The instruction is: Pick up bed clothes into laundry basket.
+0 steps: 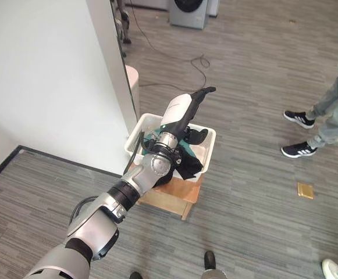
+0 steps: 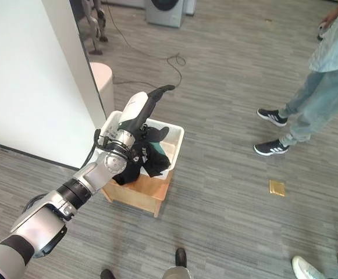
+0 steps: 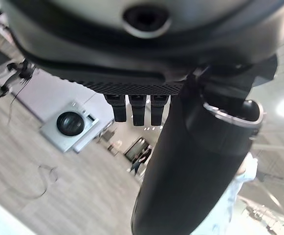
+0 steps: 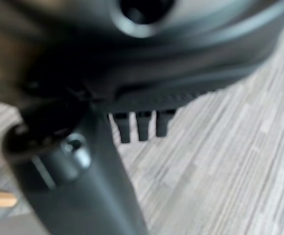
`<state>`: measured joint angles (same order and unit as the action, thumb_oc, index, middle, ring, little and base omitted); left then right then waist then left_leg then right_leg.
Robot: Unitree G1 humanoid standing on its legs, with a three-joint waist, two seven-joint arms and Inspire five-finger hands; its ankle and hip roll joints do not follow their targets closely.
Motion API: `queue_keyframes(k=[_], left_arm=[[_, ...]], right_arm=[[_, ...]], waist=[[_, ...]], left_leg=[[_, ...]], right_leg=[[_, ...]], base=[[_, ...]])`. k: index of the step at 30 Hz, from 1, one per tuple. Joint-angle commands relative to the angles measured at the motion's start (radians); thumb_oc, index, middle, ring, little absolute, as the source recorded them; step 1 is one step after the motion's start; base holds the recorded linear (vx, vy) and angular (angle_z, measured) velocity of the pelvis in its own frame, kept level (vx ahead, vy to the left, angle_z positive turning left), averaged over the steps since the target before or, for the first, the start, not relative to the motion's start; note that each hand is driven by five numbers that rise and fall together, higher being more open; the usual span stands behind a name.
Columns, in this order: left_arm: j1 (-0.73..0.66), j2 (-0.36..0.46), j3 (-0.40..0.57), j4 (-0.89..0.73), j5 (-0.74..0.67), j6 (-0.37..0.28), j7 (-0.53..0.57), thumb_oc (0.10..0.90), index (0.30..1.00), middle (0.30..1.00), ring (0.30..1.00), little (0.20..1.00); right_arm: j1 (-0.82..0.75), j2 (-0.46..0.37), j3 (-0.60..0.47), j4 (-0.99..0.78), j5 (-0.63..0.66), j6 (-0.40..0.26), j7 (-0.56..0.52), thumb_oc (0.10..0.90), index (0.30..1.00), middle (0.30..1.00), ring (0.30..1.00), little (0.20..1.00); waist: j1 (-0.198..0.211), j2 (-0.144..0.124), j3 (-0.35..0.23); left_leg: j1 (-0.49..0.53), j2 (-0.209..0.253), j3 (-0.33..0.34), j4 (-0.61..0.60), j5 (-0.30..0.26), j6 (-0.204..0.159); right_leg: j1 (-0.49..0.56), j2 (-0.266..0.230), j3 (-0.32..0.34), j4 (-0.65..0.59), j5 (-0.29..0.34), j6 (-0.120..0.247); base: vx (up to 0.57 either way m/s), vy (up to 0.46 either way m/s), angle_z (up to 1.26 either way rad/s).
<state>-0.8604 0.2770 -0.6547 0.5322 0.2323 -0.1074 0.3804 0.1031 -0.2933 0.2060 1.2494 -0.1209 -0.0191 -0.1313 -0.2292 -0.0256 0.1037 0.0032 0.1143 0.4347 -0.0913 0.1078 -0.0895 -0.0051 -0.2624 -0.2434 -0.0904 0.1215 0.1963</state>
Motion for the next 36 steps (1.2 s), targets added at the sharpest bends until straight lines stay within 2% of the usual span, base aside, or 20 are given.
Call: queue_keyframes(k=[1,9,16,32,36], left_arm=[[-0.106,0.002,0.096,-0.057,0.030,-0.096,0.044,0.800,0.900,0.900,0.900,0.900],[0.073,0.035,0.144,-0.128,0.036,-0.098,0.030,0.800,0.900,0.900,0.900,0.900],[0.226,-0.002,0.164,-0.056,0.004,-0.088,-0.004,0.800,0.900,0.900,0.900,0.900],[0.252,-0.086,0.157,0.057,-0.082,-0.079,0.005,0.800,0.900,0.900,0.900,0.900],[0.209,-0.098,0.134,0.073,-0.069,-0.076,0.034,0.800,0.900,0.900,0.900,0.900]], right_arm=[[0.017,-0.031,0.010,0.025,0.022,-0.001,0.004,0.800,0.900,0.900,0.900,0.900],[0.006,0.002,0.028,0.001,0.049,-0.009,0.009,0.800,0.900,0.900,0.900,0.900],[0.007,0.032,0.042,-0.012,0.048,-0.009,-0.001,0.800,0.900,0.900,0.900,0.900],[0.021,0.038,0.039,-0.025,0.064,-0.008,-0.026,0.800,0.900,0.900,0.900,0.900],[-0.015,0.030,0.042,-0.037,0.086,-0.011,-0.041,0.800,0.900,0.900,0.900,0.900]], waist=[[0.052,0.005,-0.019],[0.100,0.008,-0.032],[0.124,0.008,-0.028],[0.112,-0.025,0.019],[0.106,-0.044,0.068]], left_leg=[[0.040,0.063,-0.030,0.004,-0.061,-0.034],[0.038,0.079,-0.070,0.004,-0.043,-0.043],[0.030,0.085,-0.095,0.004,-0.033,-0.046],[-0.012,0.093,-0.086,0.004,-0.033,-0.047],[-0.058,0.093,-0.086,0.004,-0.022,-0.044]], right_leg=[[0.067,0.011,-0.045,0.023,-0.066,0.055],[0.097,0.033,-0.065,0.020,-0.083,0.037],[0.101,0.049,-0.078,0.017,-0.090,0.025],[0.043,0.056,-0.051,0.008,-0.074,0.029],[-0.008,0.056,-0.039,0.011,-0.062,0.030]], base=[[0.00,-0.029,0.06],[0.00,-0.044,0.14],[0.01,-0.022,0.13],[0.00,-0.006,-0.02],[-0.11,0.002,-0.03]])
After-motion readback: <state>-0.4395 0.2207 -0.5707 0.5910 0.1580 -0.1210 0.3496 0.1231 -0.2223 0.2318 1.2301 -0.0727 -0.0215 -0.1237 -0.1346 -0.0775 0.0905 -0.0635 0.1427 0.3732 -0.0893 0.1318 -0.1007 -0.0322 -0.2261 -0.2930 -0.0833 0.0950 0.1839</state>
